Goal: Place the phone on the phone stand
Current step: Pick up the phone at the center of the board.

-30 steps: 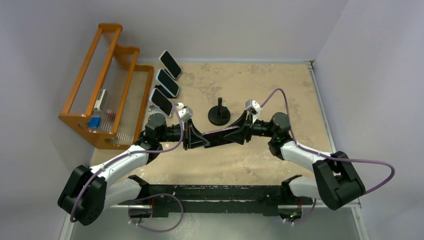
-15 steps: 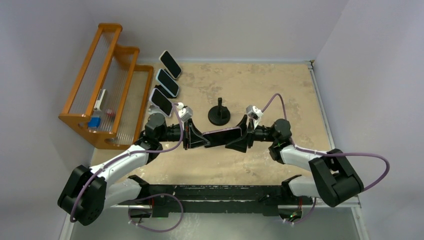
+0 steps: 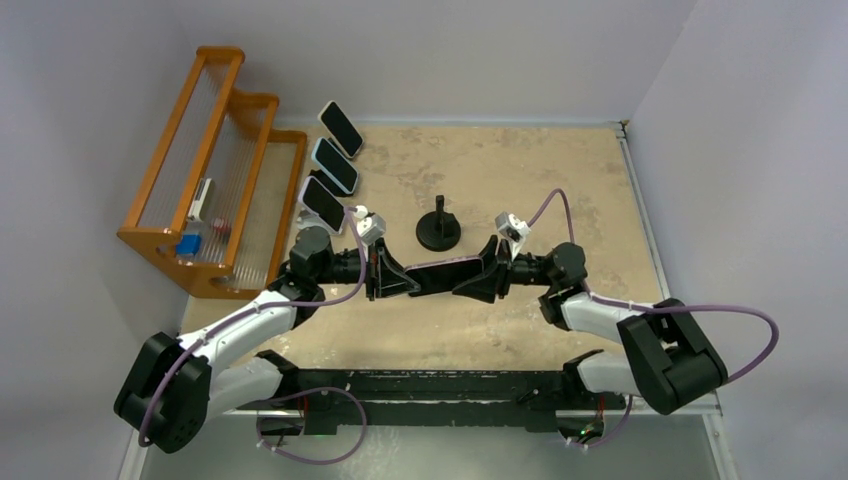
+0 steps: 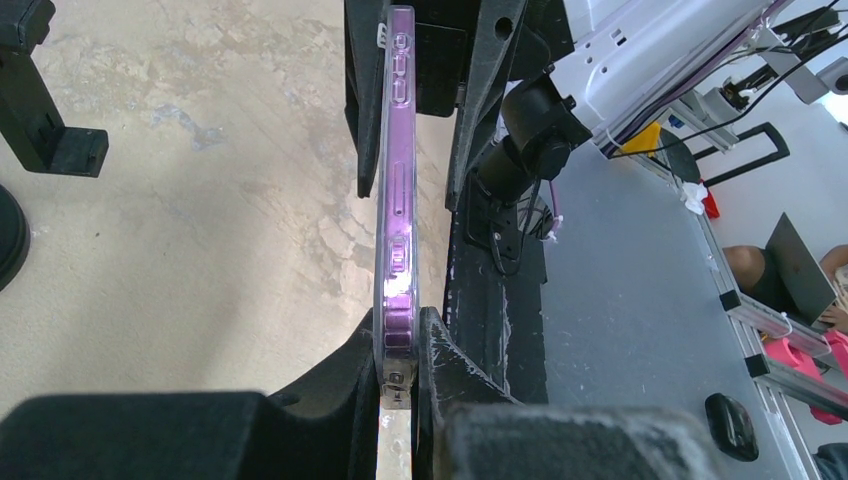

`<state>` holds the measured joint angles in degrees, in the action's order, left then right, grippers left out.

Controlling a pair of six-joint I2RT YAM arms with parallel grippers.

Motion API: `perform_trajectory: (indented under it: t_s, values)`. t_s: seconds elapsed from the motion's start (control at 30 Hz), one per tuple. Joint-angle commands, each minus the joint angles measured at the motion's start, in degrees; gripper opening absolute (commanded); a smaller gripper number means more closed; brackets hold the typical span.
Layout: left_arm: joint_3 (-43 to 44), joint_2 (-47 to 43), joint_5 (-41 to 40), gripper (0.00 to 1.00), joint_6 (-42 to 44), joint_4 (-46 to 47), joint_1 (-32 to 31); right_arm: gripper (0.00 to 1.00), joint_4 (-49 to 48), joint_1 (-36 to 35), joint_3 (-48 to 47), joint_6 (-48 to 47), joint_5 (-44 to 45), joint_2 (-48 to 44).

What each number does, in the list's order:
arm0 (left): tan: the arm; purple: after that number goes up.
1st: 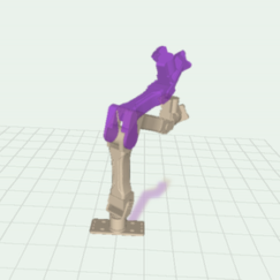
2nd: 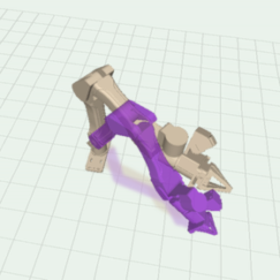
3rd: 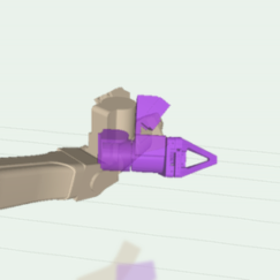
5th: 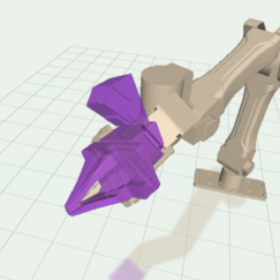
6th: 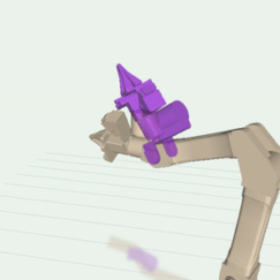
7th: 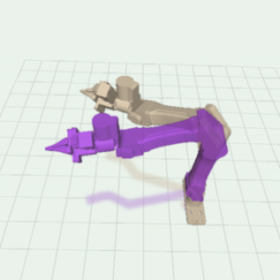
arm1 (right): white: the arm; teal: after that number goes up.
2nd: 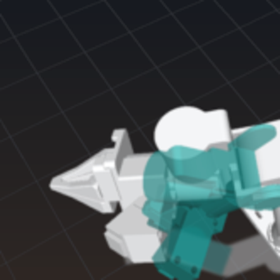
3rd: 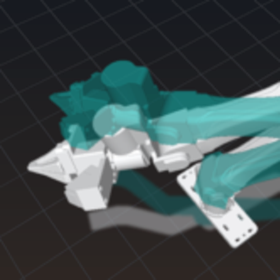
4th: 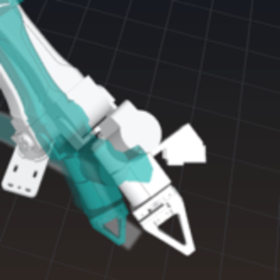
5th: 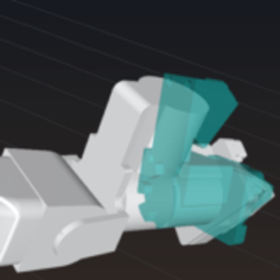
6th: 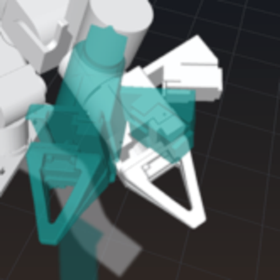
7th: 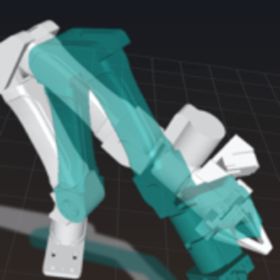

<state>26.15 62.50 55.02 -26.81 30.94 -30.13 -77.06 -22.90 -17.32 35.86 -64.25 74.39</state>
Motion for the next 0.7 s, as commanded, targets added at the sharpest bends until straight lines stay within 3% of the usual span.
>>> perform_trajectory:
  t_s: [0.0, 0.2, 0.27, 0.33, 0.43, 0.47, 0.53, 0.57, 0.67]
  values:
    - [3.1, -2.2, 0.7, 0.00, 1.1, 3.0, -0.1, 0.43, -1.5, 0.4, 0.4, -1.2, 0.2, -1.9]
    - [3.1, -1.7, 0.9, 0.00, 1.1, 3.2, -0.1, 0.35, -2.3, 0.7, 0.7, -1.3, 0.3, -0.6]
    - [3.0, -1.4, 1.0, 0.00, 1.0, 3.4, -0.1, 0.26, -2.4, 0.7, 0.5, -1.2, 0.0, -0.2]
    - [2.9, -1.0, 1.0, 0.00, 0.9, 4.0, -0.1, 0.00, -2.4, 0.7, 0.3, -1.2, 0.1, 0.0]
    - [2.7, 0.6, -0.4, 0.00, 1.0, 4.3, -0.1, 0.00, -4.3, 1.1, 1.2, -0.1, 2.2, -1.0]
    - [2.9, 1.4, -1.5, 0.04, 1.0, 4.0, 0.0, 0.00, -5.1, 1.7, 1.6, 0.5, 3.0, -1.9]
    - [3.5, 3.2, -4.0, 0.35, 1.3, 3.8, 0.0, 0.00, -9.6, 3.6, 3.0, 3.7, 6.5, -3.9]
    - [3.9, 3.9, -5.2, 0.45, 1.7, 4.0, 0.1, 0.00, -13.7, 4.9, 4.3, 6.6, 8.6, -5.5]
    - [6.1, 6.3, -8.9, 0.56, 4.9, 4.6, 0.5, 0.00, -18.7, 11.6, 5.8, 13.0, 13.0, -13.0]
